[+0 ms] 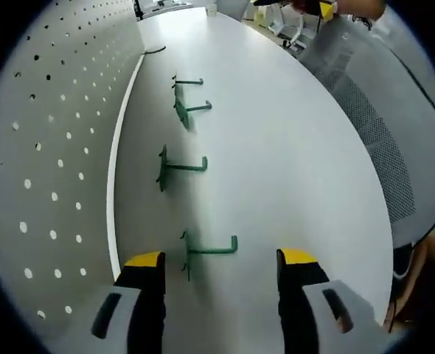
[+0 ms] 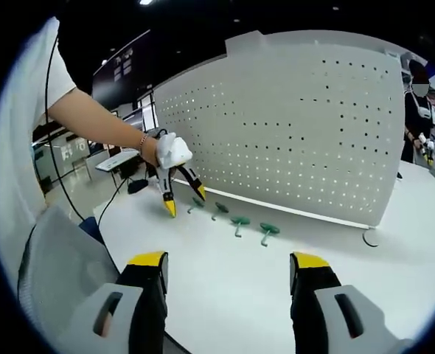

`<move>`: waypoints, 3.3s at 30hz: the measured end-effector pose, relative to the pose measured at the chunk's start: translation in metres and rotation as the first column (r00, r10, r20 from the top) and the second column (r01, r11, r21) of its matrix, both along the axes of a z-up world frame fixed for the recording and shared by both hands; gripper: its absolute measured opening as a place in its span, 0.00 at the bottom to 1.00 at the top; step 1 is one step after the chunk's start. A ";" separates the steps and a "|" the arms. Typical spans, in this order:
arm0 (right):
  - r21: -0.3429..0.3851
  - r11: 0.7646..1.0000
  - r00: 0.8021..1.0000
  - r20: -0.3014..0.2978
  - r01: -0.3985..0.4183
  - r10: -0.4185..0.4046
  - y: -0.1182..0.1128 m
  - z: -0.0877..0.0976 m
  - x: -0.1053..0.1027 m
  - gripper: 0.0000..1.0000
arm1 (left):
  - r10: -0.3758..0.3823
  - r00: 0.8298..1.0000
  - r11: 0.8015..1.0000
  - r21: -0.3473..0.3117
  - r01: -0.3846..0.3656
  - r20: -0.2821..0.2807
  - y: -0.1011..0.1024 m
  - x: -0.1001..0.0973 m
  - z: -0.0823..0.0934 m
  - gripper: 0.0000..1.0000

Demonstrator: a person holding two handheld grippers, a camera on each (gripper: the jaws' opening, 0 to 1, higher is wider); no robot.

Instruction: Insert the hook assembly into the mounting plate slot until the hook locks in place.

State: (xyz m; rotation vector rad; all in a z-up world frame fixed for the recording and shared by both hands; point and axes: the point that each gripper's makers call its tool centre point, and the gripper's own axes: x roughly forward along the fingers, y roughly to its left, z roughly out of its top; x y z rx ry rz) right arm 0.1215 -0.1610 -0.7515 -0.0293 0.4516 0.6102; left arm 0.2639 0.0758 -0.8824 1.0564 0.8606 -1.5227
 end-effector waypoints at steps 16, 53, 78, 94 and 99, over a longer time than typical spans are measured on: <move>-0.005 1.000 1.000 0.004 -0.004 0.004 0.001 0.002 -0.001 0.64 | 0.050 0.999 0.999 -0.013 -0.050 -0.001 -0.001 0.006 0.002 0.53; 0.005 1.000 1.000 0.017 -0.003 0.003 0.001 0.007 -0.002 0.64 | 0.196 0.980 0.980 0.035 -0.197 0.035 0.003 0.021 0.003 0.13; 0.010 1.000 1.000 0.018 0.001 -0.001 0.000 0.005 -0.003 0.63 | 0.222 0.973 0.974 0.032 -0.224 0.057 0.007 0.022 0.001 0.04; 0.008 1.000 1.000 0.022 0.005 -0.006 0.000 0.006 -0.002 0.63 | 0.208 0.976 0.977 0.037 -0.211 0.069 0.007 0.021 0.002 0.03; 0.009 1.000 1.000 0.022 0.006 -0.006 0.000 0.006 -0.002 0.63 | 0.213 0.974 0.976 0.036 -0.216 0.071 0.007 0.021 0.001 0.03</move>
